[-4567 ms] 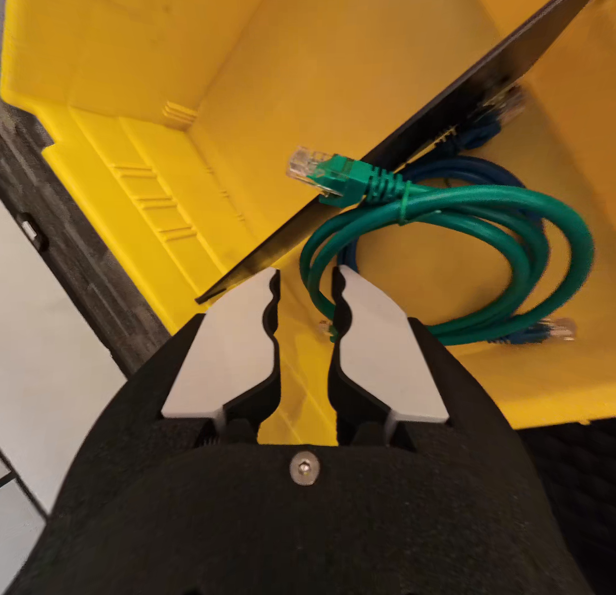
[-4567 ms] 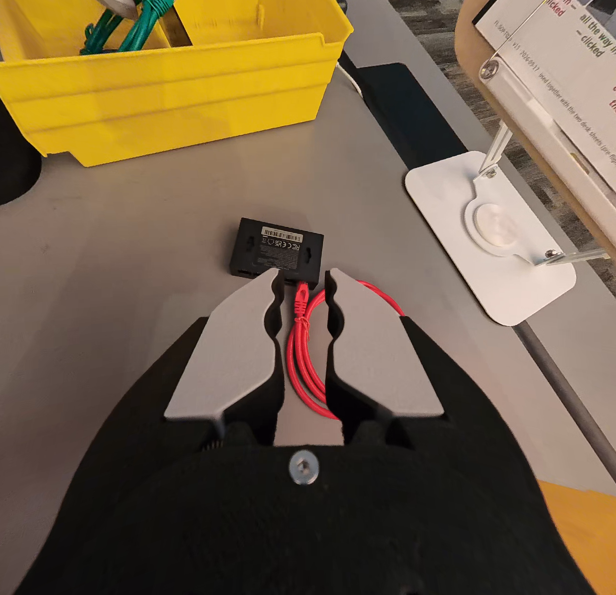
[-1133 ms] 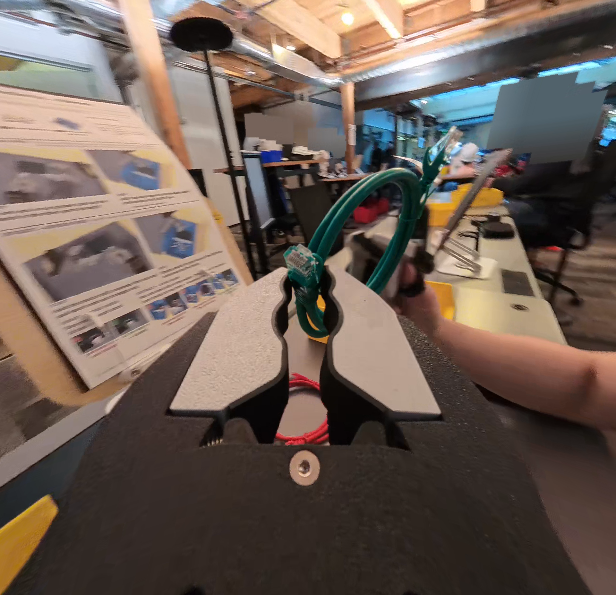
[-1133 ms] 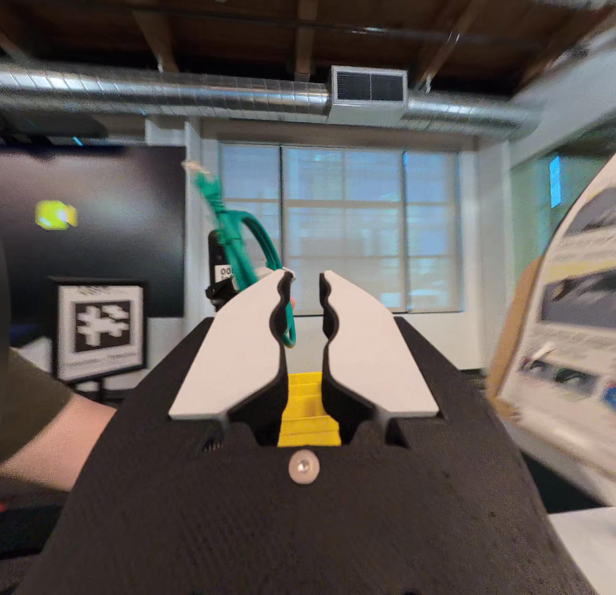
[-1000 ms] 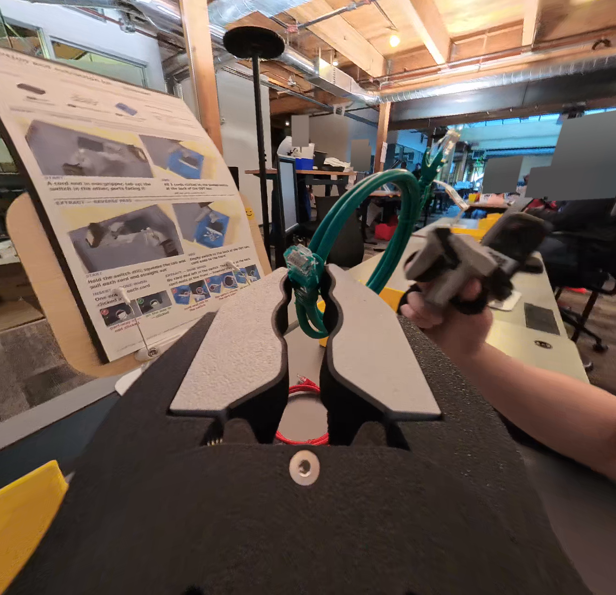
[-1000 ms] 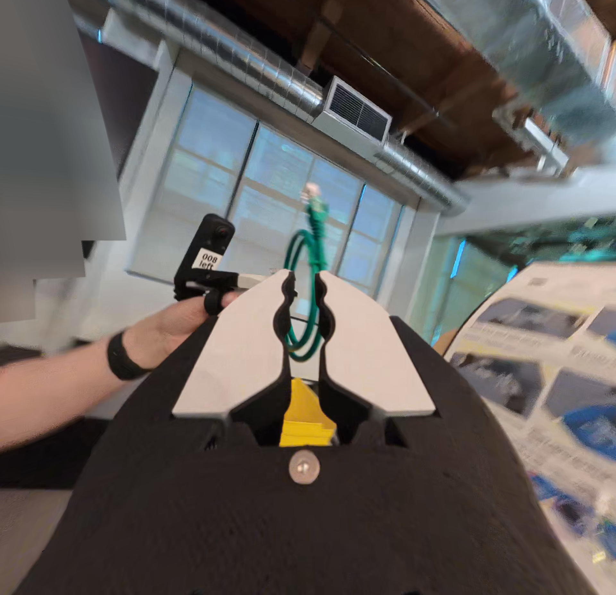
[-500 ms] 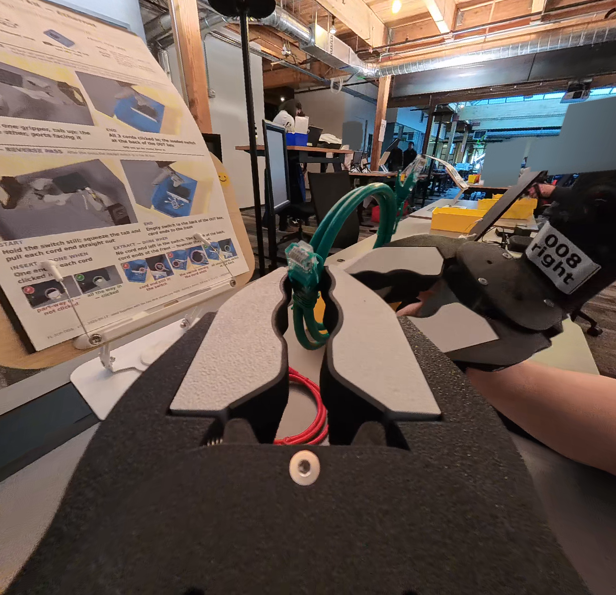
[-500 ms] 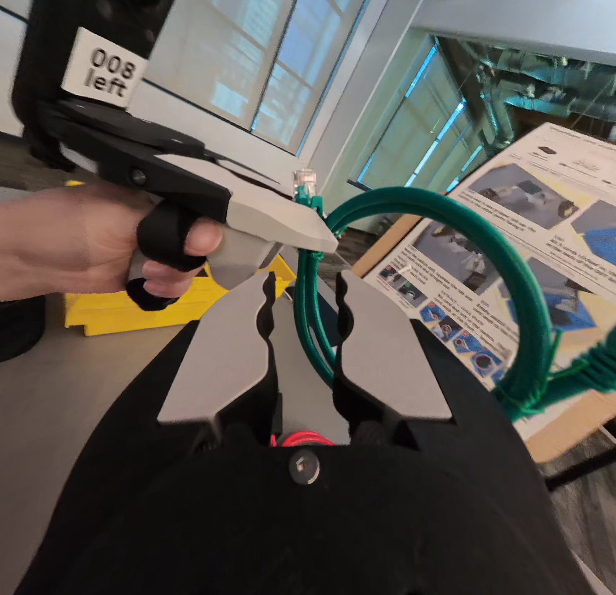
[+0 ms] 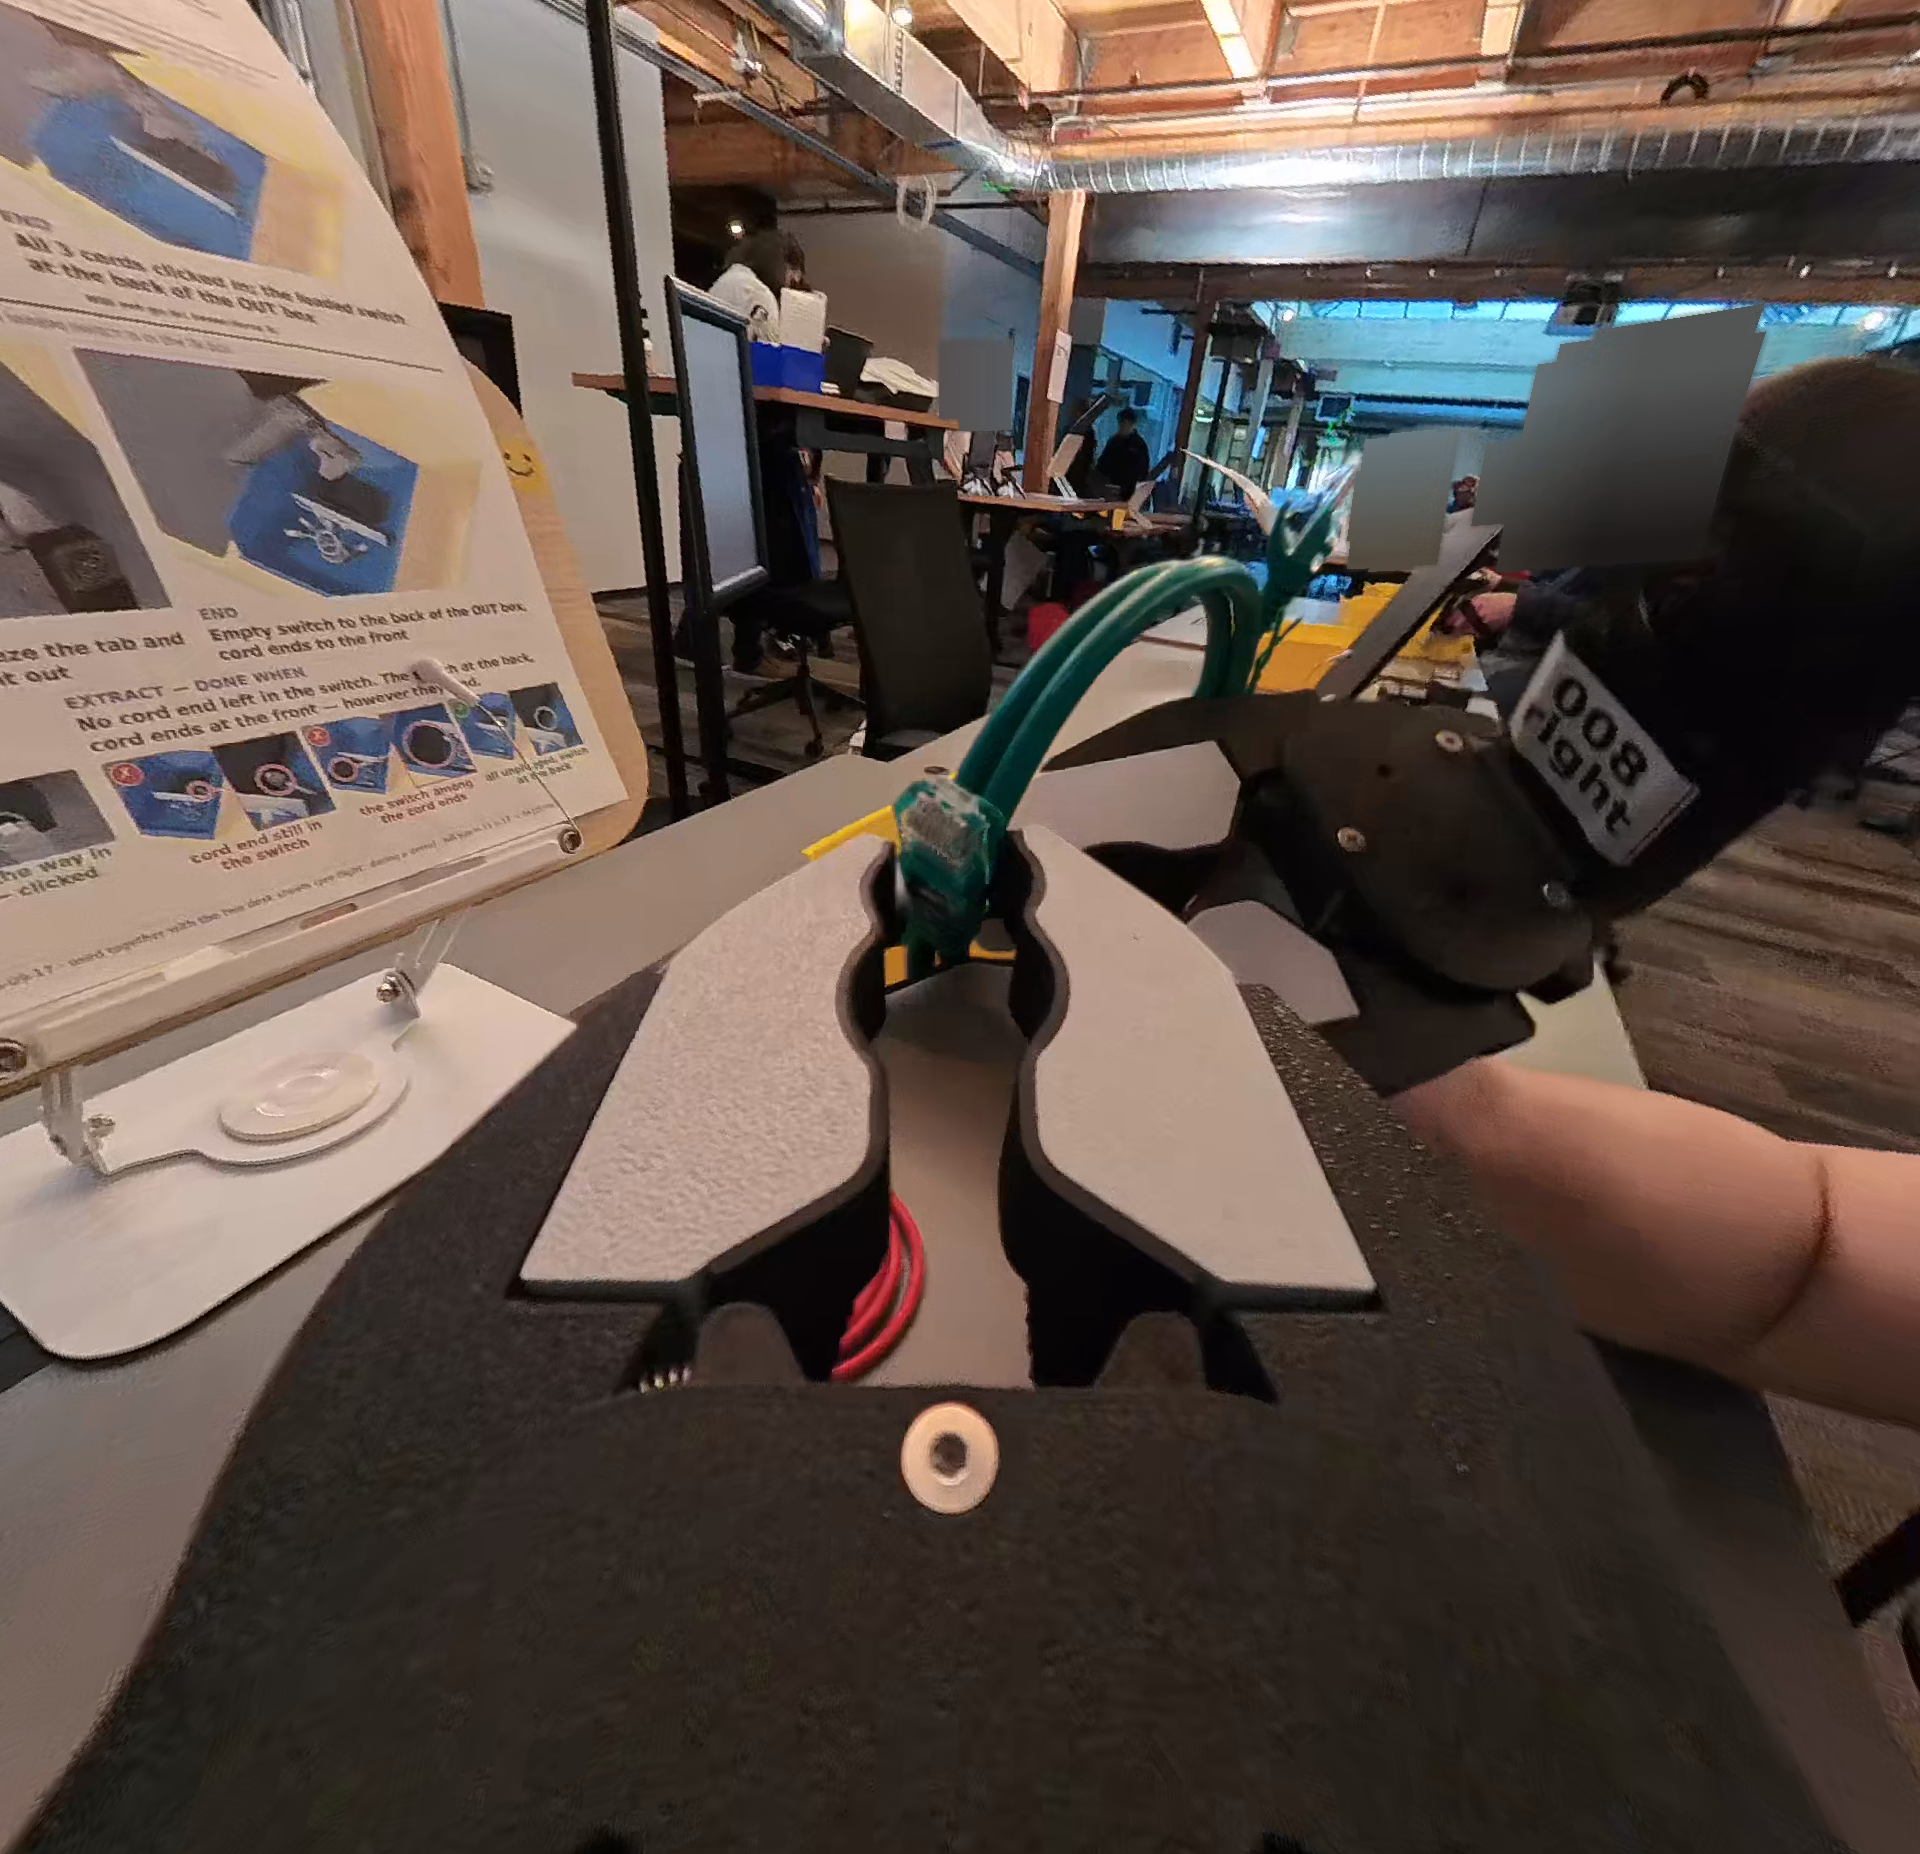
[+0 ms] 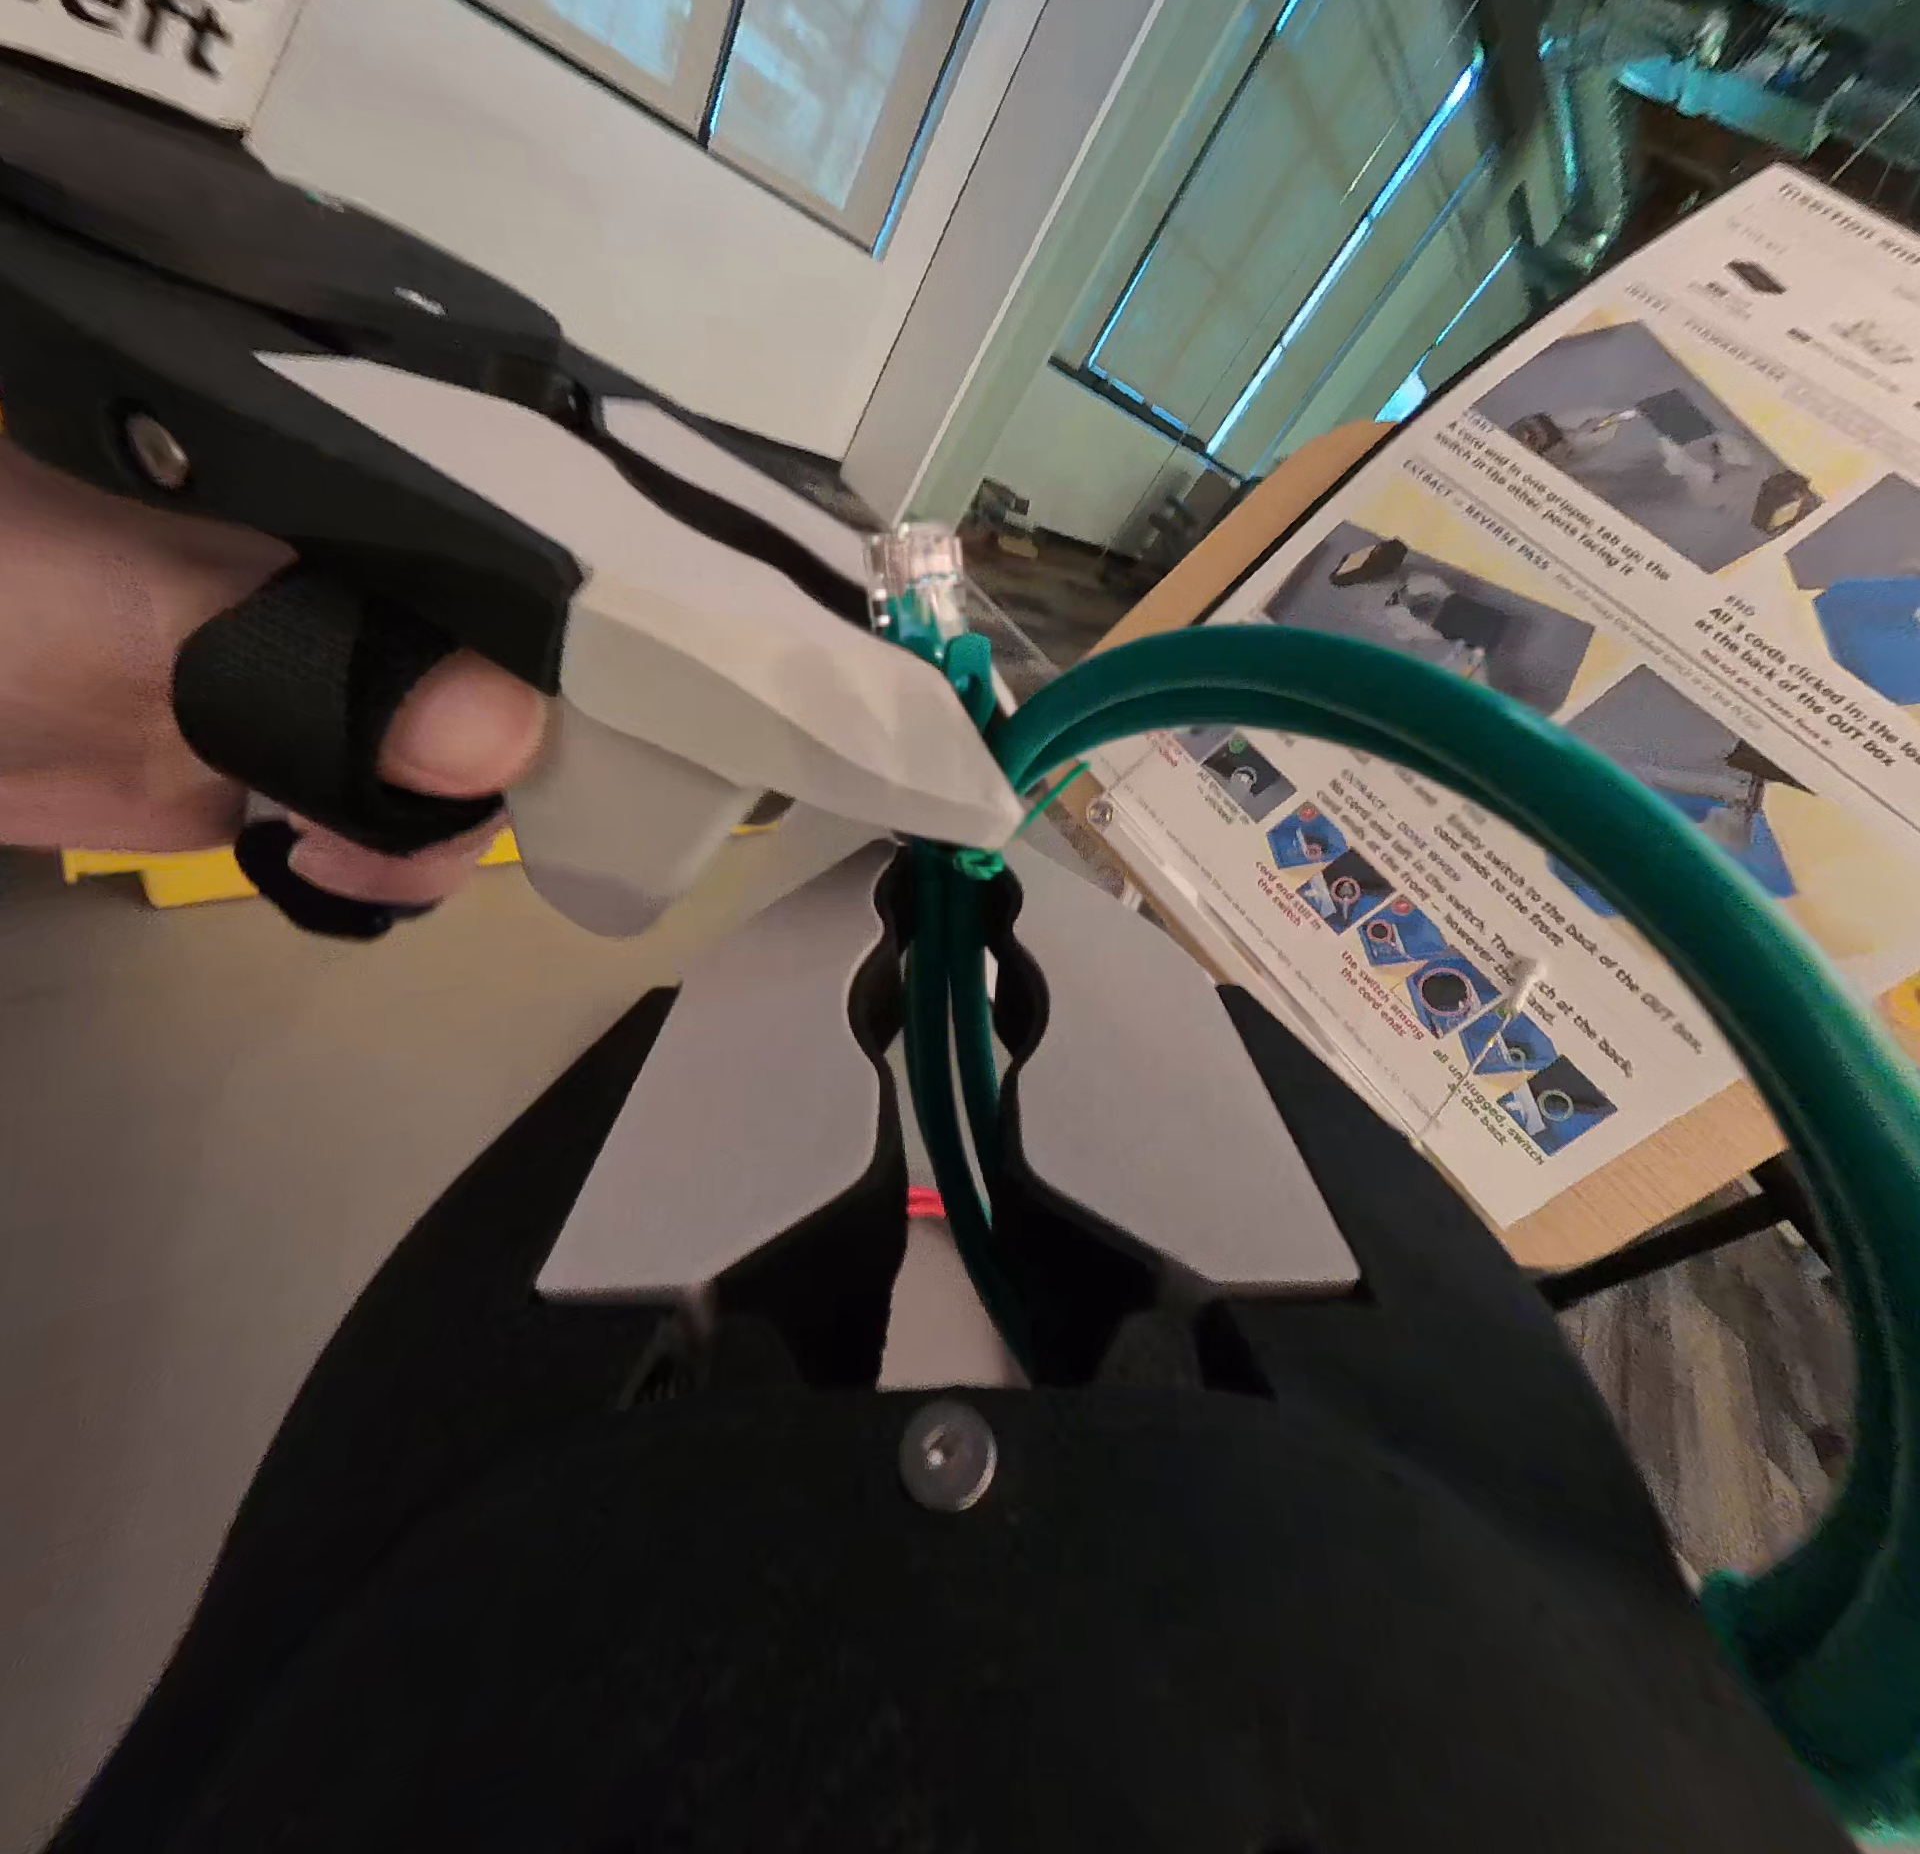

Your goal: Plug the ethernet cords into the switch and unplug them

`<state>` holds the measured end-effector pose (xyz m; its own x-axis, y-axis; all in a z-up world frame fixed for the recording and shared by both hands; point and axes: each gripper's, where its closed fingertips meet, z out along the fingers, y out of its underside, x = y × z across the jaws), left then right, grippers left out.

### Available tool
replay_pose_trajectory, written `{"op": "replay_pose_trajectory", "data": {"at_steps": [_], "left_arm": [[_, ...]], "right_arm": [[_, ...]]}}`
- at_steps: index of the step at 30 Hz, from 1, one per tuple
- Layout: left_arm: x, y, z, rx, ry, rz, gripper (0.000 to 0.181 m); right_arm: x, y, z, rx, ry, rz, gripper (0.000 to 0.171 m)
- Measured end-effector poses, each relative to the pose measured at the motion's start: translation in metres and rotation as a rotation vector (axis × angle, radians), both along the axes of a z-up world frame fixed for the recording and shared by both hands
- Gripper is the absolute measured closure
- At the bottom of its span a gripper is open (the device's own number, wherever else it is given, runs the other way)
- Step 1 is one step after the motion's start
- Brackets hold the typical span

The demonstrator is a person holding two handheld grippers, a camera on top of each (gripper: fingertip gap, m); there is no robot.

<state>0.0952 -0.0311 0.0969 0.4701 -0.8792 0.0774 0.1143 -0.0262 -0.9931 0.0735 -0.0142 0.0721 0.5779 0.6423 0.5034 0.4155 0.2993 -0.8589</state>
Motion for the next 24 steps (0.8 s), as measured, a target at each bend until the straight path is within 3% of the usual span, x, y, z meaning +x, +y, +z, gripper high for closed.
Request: {"op": "replay_pose_trajectory", "data": {"at_steps": [5,11,17,24], "left_arm": [[-0.014,0.002,0.011,0.063,0.017,0.028,0.162],[-0.011,0.004,0.003,-0.062,-0.02,-0.022,0.168],[-0.013,0.009,0.004,-0.192,-0.185,-0.067,0.169],[-0.012,0.007,0.006,-0.196,-0.197,-0.109,0.169]], "right_arm": [[0.013,0.008,-0.002,-0.018,-0.102,-0.06,0.159],[0.021,0.011,-0.009,0.009,-0.251,-0.094,0.158],[0.022,0.015,-0.007,0.032,-0.229,-0.12,0.156],[0.013,0.006,0.0,-0.017,-0.111,-0.045,0.15]]}}
